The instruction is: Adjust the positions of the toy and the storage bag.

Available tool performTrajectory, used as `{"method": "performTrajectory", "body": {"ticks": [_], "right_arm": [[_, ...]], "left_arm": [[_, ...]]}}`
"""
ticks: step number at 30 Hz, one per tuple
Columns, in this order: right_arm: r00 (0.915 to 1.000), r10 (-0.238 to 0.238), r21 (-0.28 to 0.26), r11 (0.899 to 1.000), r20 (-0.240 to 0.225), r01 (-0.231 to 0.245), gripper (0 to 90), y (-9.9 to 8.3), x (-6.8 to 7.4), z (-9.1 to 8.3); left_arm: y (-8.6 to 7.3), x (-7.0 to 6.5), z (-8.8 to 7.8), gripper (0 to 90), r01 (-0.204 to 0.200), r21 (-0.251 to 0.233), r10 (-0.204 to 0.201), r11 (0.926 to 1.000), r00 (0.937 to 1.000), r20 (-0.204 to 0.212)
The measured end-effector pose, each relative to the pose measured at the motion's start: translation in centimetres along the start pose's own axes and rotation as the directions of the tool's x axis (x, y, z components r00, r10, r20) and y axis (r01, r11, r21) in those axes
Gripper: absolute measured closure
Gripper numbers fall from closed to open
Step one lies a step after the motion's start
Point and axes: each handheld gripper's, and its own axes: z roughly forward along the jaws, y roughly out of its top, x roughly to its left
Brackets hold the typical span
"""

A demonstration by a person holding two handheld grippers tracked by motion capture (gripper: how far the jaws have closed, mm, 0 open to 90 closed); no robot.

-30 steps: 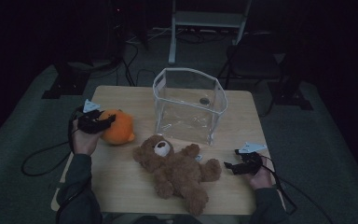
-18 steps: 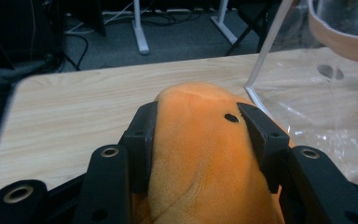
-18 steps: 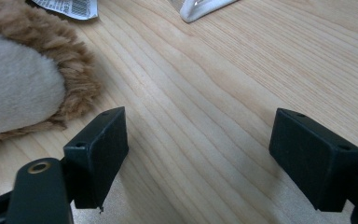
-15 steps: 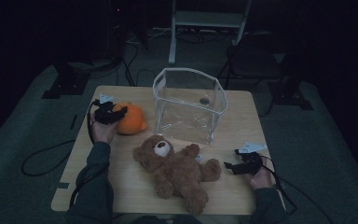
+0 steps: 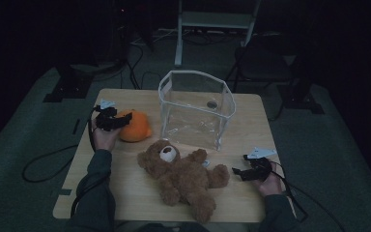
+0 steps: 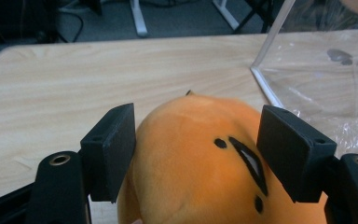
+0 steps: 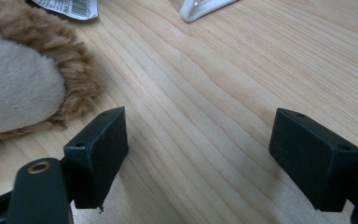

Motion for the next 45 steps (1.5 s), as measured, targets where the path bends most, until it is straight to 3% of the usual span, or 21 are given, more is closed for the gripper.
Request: {"method": "performTrajectory", "body": {"ticks": [7, 9, 13, 17, 24, 26, 29, 36, 39, 45], "right_arm": [[1.0, 0.0, 0.0, 1.0, 0.0, 0.0, 18.6, 0.0, 0.0, 0.0], [1.0, 0.0, 0.0, 1.0, 0.0, 0.0, 18.6, 0.0, 0.0, 0.0], [1.0, 0.0, 0.0, 1.0, 0.0, 0.0, 18.6, 0.0, 0.0, 0.0], [1.0, 0.0, 0.0, 1.0, 0.0, 0.0, 18.6, 0.0, 0.0, 0.0], [1.0, 0.0, 0.0, 1.0, 0.0, 0.0, 18.6, 0.0, 0.0, 0.0], [1.0, -0.001, 0.0, 1.0, -0.001, 0.001, 18.6, 0.0, 0.0, 0.0], [1.0, -0.001, 0.0, 1.0, -0.002, 0.001, 18.6, 0.0, 0.0, 0.0], [1.0, -0.002, 0.0, 1.0, -0.002, 0.002, 18.6, 0.0, 0.0, 0.0], [1.0, -0.002, 0.0, 1.0, -0.002, 0.002, 18.6, 0.0, 0.0, 0.0], [1.0, -0.001, 0.0, 1.0, -0.003, 0.001, 18.6, 0.0, 0.0, 0.0]], "left_arm": [[1.3, -1.2, -1.3, 28.8, -0.052, -0.044, 0.053, 0.9977, 0.9985, 0.014], [1.9, -2.1, -1.8, 28.9, -0.062, -0.065, 0.066, 0.9959, 0.9959, 0.063], [2.5, -3.3, -2.0, 28.9, -0.083, -0.07, 0.09, 0.9941, 0.9898, 0.111], [3.1, -4.5, -2.2, 28.9, -0.11, -0.076, 0.122, 0.991, 0.9792, 0.162], [4.7, -6.8, -2.8, 29.4, -0.168, -0.115, 0.192, 0.979, 0.9491, 0.249], [5.0, -7.2, -2.9, 33.6, -0.176, -0.122, 0.203, 0.9768, 0.9411, 0.27], [5.6, -8.1, -3.1, 35.4, -0.201, -0.14, 0.235, 0.9697, 0.9225, 0.306], [7.0, -10.0, -3.4, 37.9, -0.232, -0.168, 0.278, 0.958, 0.8944, 0.35], [7.5, -10.9, -3.4, 37.9, -0.247, -0.18, 0.299, 0.9522, 0.8747, 0.381], [8.6, -13.2, -3.0, 37.9, -0.284, -0.188, 0.339, 0.9401, 0.8446, 0.415]]}}
